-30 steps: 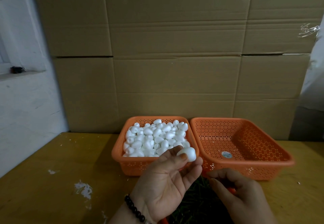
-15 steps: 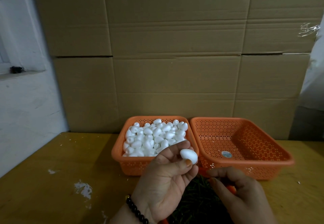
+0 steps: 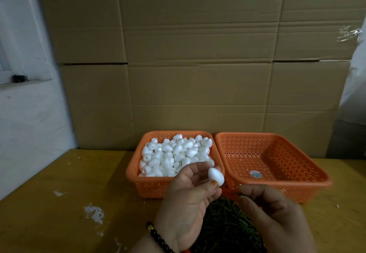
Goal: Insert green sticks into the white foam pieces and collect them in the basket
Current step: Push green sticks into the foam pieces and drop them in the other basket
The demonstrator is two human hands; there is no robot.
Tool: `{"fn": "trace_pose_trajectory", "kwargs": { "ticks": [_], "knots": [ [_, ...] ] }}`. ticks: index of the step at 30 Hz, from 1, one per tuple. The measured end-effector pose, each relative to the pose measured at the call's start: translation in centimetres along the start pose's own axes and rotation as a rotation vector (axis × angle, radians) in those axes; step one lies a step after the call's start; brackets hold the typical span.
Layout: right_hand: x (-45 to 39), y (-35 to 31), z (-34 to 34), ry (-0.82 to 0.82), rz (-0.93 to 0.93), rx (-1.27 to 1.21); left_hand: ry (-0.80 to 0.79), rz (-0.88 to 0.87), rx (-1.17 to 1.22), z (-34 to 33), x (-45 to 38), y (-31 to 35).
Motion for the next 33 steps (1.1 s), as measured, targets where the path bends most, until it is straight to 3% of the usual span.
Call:
{"fn": "trace_pose_trajectory", "kwargs": {
  "ticks": [6, 13, 22, 33],
  "knots": [
    [0.0, 0.2, -0.1, -0.001, -0.016, -0.024, 0.091, -0.271, -0.491, 0.2, 0.4, 1.3],
    [0.0, 0.4, 0.1, 0.023, -0.004, -0.022, 0.095, -0.449, -0.744, -0.7, 1.1, 1.9],
    [0.0, -0.5, 0.4, 0.060, 0.021, -0.070, 0.089, -0.574, -0.813, -1.4, 1.7, 2.5],
    [0.0, -0.8, 0.3, 0.088, 0.008, -0.160, 0.048, -0.552, -0.679, -1.3, 1.4, 2.3]
  ]
}}
Point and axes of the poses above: each hand's wrist, its own x-axis away from the middle knuckle, its own z-axis out of the back of the hand, y = z × x, the point moved 8 cm from there along -x, towards the middle knuckle, and after that the axes turned 3 degrees about z, right-handed, at the moved point
